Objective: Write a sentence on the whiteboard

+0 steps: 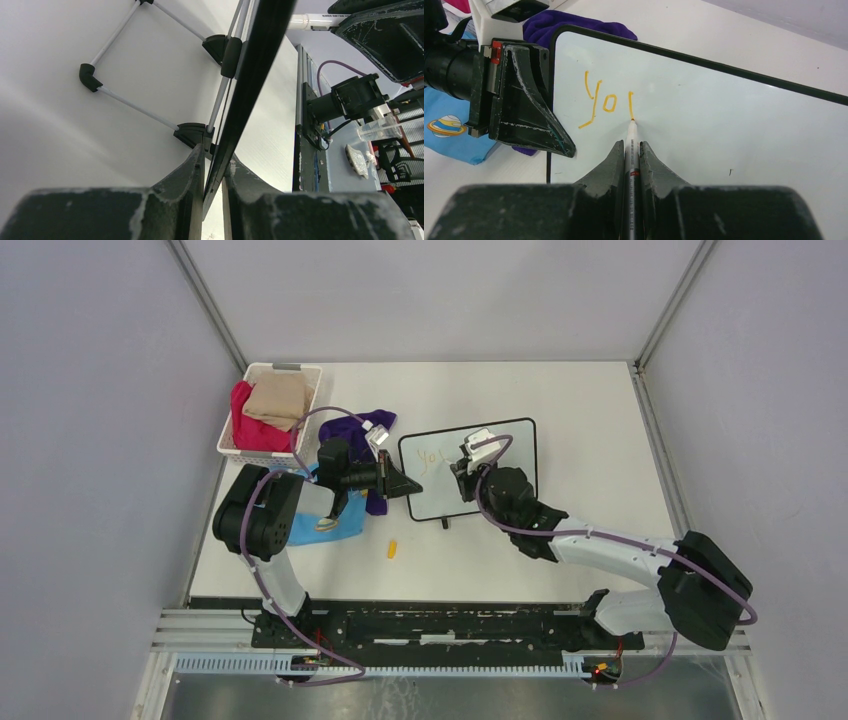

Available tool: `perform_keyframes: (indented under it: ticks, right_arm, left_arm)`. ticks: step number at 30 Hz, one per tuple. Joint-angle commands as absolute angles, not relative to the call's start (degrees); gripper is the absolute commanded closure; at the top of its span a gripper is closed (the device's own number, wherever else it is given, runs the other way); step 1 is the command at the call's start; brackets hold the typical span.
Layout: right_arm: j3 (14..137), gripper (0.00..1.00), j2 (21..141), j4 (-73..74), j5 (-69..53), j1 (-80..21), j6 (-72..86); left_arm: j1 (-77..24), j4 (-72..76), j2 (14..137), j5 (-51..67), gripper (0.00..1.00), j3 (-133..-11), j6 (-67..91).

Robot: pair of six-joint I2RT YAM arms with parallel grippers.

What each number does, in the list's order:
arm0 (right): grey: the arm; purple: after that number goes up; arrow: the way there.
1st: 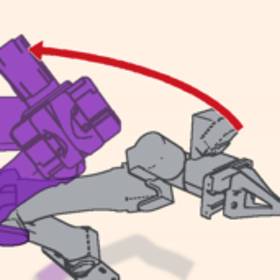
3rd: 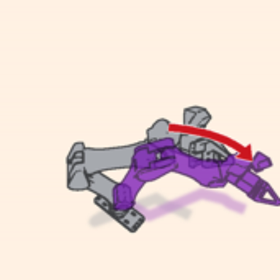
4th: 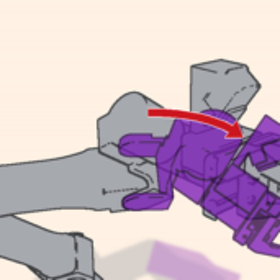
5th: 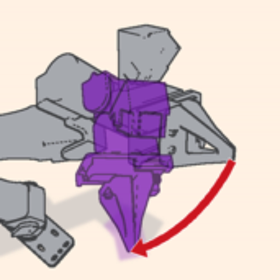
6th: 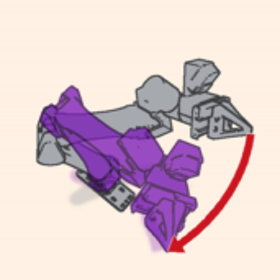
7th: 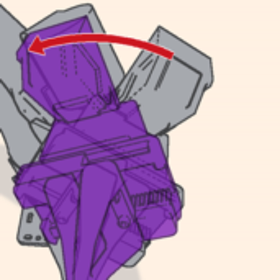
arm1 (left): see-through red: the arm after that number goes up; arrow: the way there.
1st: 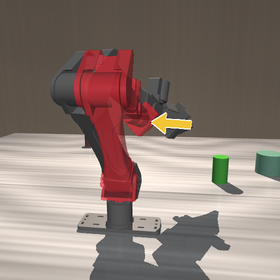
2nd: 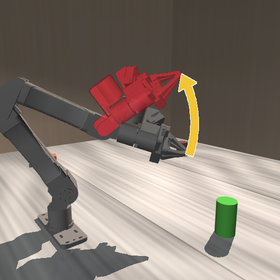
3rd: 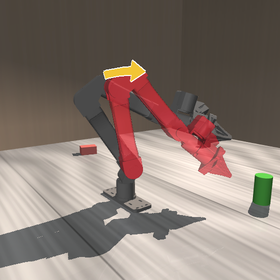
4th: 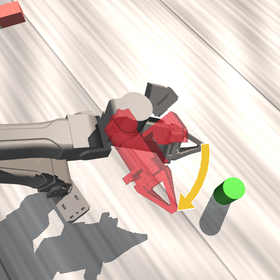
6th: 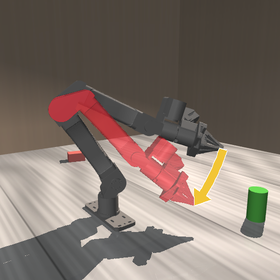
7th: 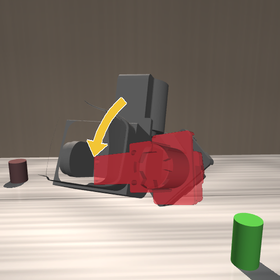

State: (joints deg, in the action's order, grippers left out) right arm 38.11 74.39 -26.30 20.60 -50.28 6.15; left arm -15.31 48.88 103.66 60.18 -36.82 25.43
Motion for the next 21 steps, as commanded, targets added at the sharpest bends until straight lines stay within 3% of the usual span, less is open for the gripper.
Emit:
perform_keyframes:
  ticks: [1, 21]
  right_arm:
    - [37.1, 1.00, 72.8, -27.0, 22.8, -49.5, 6.0]
    - [39.9, 1.00, 72.2, -26.6, 22.8, -47.3, 4.9]
  left_arm:
    - [-16.0, 43.7, 103.9, 57.7, 0.98, -36.9, 21.7]
    - [-16.5, 41.7, 104.0, 57.7, 0.98, -37.4, 20.2]
